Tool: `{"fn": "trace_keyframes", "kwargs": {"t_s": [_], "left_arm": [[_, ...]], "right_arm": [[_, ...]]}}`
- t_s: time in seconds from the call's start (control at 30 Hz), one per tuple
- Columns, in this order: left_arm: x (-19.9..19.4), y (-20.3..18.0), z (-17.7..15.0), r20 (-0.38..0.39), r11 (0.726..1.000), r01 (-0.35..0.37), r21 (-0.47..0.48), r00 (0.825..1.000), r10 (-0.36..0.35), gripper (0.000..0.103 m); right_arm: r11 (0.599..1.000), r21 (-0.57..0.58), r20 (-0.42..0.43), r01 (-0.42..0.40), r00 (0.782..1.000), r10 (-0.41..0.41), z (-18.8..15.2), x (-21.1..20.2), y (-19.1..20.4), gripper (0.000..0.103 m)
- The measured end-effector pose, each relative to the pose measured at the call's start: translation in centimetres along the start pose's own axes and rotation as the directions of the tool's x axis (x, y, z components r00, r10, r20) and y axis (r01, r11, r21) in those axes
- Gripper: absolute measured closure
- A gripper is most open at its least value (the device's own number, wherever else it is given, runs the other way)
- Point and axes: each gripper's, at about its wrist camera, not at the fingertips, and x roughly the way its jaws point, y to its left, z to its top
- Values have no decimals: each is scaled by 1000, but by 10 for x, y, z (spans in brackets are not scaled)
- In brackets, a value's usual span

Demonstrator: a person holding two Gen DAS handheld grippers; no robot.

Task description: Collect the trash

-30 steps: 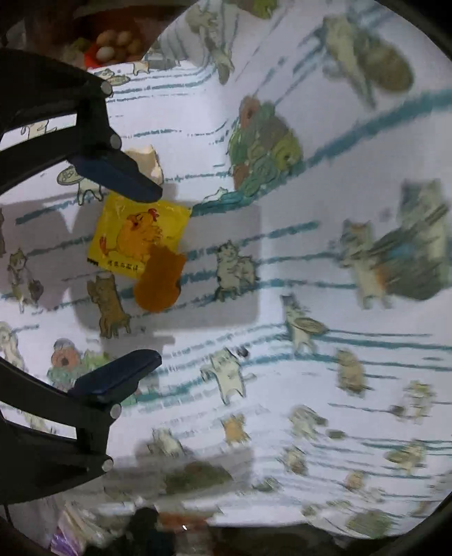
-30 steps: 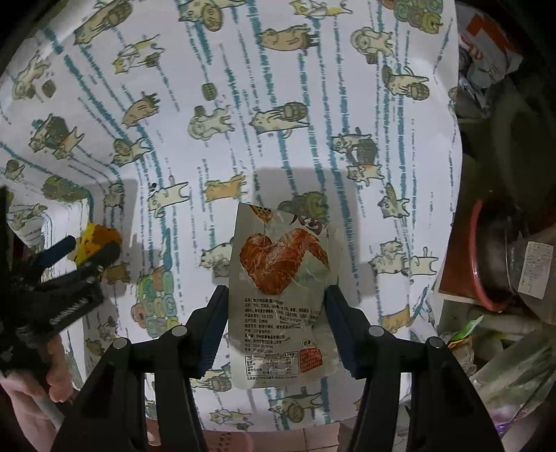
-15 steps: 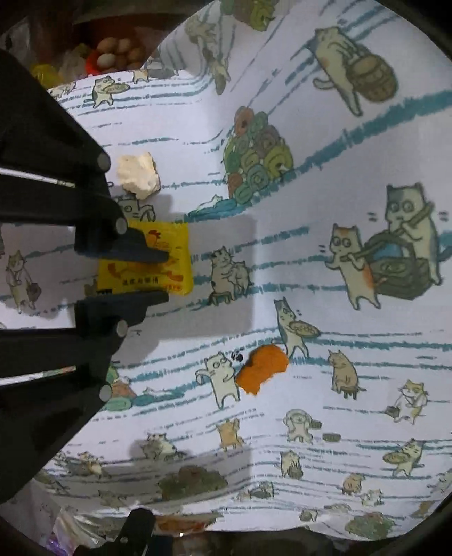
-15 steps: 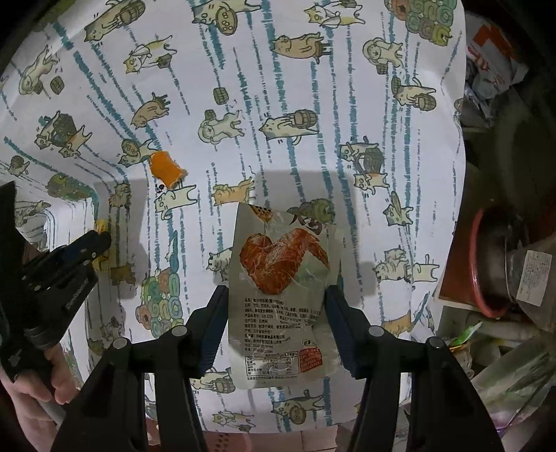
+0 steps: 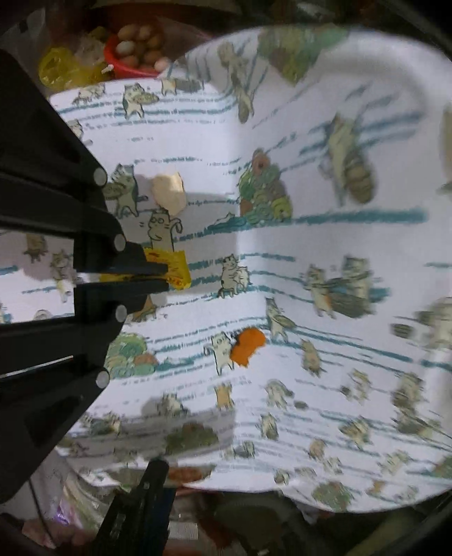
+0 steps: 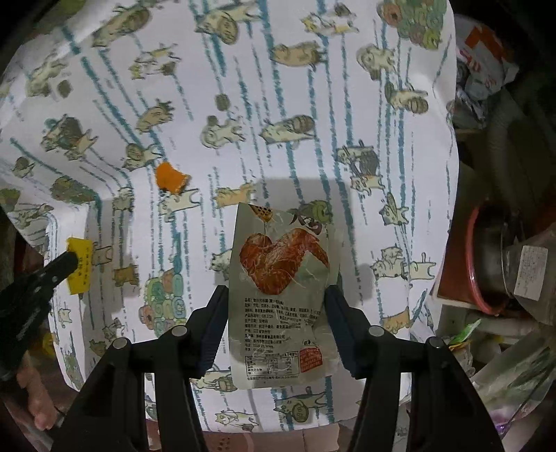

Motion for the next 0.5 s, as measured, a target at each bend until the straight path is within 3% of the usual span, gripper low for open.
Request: {"fn": "trace_keyframes", "kwargs": {"t_s": [0.23,0.37,0.5], "left_arm": [[-74,8,-19,68,999,8,-35,998,-5,101],[-106,6,-57,83,999,-6,-44,996,10,101],[-134,13,-99,102,996,32,-84,994,-23,101]], "right_arm": [[989,-76,87,-130,987,136,-30,-56,27,45],[976,-146,169,-163,968,187,-64,-109,48,45],[953,-176,181,-245,944,276,-109,-146,59,45]]}}
